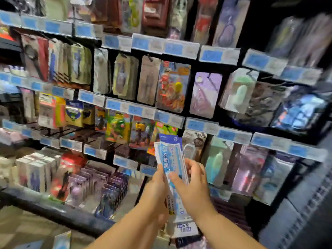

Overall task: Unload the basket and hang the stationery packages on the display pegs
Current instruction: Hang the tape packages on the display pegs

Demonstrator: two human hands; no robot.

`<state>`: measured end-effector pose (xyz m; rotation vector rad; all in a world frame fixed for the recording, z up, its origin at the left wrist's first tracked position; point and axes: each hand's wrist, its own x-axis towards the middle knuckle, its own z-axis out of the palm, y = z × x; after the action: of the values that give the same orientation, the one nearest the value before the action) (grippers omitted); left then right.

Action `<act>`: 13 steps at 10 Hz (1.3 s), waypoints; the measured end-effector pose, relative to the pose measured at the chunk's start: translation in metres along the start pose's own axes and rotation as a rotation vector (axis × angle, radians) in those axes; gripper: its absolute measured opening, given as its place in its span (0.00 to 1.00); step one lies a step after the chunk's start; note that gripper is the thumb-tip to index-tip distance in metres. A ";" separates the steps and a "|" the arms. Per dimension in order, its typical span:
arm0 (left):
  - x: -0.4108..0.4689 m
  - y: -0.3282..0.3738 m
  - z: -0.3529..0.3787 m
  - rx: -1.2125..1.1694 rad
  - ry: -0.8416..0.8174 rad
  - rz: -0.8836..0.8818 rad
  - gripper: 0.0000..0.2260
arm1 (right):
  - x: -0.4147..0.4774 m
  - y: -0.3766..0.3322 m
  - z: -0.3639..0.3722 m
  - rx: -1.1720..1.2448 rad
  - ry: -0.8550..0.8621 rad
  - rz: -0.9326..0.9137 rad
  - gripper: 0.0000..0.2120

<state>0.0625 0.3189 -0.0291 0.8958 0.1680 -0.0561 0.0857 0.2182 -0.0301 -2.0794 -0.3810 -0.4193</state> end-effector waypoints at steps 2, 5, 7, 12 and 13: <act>0.006 -0.041 0.059 -0.049 -0.162 -0.011 0.21 | -0.009 0.032 -0.054 0.031 0.123 0.162 0.24; 0.035 -0.086 0.125 0.127 -0.266 -0.051 0.25 | -0.004 0.061 -0.136 0.039 0.244 0.239 0.18; 0.046 -0.103 0.173 0.125 -0.302 -0.141 0.26 | -0.013 0.078 -0.171 0.032 0.265 0.281 0.36; 0.034 -0.119 0.160 0.201 -0.345 -0.015 0.15 | -0.019 0.074 -0.180 0.153 0.131 0.224 0.17; 0.027 -0.113 0.151 0.284 -0.269 0.010 0.19 | -0.020 0.068 -0.172 0.262 0.117 0.218 0.11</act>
<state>0.0947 0.1310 -0.0280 1.1618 -0.0988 -0.1938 0.0720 0.0337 -0.0054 -1.8083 -0.1294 -0.3393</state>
